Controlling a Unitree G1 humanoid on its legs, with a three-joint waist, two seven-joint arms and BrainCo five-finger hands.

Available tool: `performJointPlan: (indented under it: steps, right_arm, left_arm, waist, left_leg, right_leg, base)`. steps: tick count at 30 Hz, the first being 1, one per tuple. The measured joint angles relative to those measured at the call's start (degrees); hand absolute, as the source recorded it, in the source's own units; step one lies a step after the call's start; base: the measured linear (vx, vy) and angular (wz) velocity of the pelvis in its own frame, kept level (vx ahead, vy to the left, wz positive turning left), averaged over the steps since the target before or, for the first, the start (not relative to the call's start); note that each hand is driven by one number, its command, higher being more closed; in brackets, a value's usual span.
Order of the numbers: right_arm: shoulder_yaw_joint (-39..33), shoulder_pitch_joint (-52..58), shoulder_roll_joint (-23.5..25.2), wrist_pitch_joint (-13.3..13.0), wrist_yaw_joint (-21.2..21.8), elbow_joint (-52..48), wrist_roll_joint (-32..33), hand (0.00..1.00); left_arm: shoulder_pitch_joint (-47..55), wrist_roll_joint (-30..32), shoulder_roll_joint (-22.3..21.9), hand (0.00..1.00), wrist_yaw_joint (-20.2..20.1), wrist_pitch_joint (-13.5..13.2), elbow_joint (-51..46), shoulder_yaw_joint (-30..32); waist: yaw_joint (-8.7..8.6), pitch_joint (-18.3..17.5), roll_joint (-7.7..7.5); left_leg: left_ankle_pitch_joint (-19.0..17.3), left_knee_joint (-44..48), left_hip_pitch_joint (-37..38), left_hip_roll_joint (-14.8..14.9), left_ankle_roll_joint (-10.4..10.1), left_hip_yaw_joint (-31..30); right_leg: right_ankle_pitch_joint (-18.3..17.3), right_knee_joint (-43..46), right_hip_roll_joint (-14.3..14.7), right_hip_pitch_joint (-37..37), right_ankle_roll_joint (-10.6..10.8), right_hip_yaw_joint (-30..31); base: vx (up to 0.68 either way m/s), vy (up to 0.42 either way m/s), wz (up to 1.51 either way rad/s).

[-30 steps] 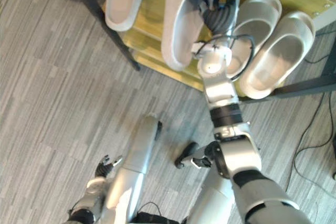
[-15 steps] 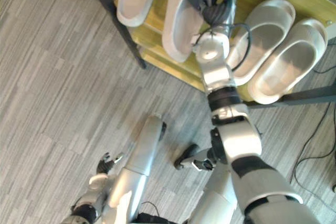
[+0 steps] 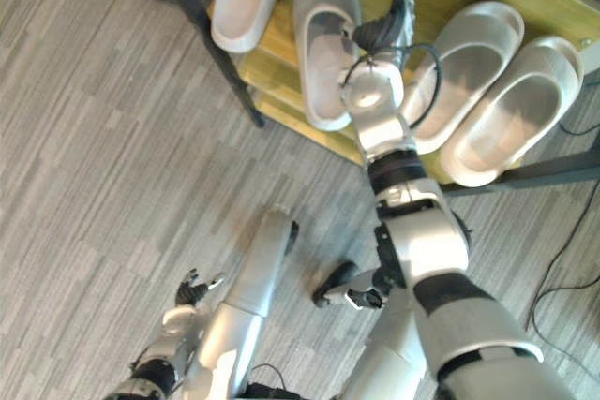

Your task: Organize the slippers on the shoe rack

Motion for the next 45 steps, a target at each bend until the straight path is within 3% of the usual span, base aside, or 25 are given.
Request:
performJointPlan:
  steps: [8, 15, 34, 45]
  right_arm:
    - [-2.54, 0.4, -0.22, -0.41, -0.3, -0.95, 3.89, 0.0]
    - [-2.63, 5.89, 0.47, -1.54, 0.24, -8.34, 4.36, 0.0]
    - [-4.6, 22.88, 12.07, -3.68, 0.29, -25.74, 4.03, 0.0]
    - [-4.02, 26.96, 18.27, -6.61, 2.93, -27.84, 11.15, 0.0]
  left_arm:
    - [0.02, -0.02, 0.0, 0.0, -0.07, -0.01, -0.05, 0.01]
    - [0.03, -0.11, -0.02, 0.0, -0.38, 0.0, -0.26, 0.03]
    - [1.38, -1.2, -0.4, 0.0, -0.56, 0.16, -1.91, 2.93]
    - [2.08, -1.25, -0.68, 0.0, -0.49, 1.6, -3.03, 6.69]
  waist:
    - [-0.04, 0.0, 0.0]
    - [-0.26, 0.0, 0.0]
    - [-2.01, 0.17, -0.21]
    - [-3.1, 0.93, -1.42]
  left_leg:
    - [0.14, -0.47, 0.26, 0.26, -0.23, 0.57]
    - [0.07, -1.13, 1.93, 0.88, -0.11, 1.45]
    - [-0.04, -3.18, 4.71, 1.91, 0.0, 2.03]
    - [-0.31, -3.4, 4.94, 2.33, 0.22, 2.09]
  right_leg:
    - [0.0, -0.04, 0.01, -0.41, -0.01, 0.59]
    - [0.03, -0.73, 0.17, 0.62, 0.01, 1.14]
    - [0.09, -3.03, 1.14, 3.02, 0.21, 1.15]
    - [0.43, -3.79, 1.82, 3.21, 1.01, 1.35]
  base:
    - [0.0, 0.0, 0.0]
    - [0.0, 0.029, -0.04]
    - [0.0, 0.006, -0.02]
    - [0.0, 0.001, 0.0]
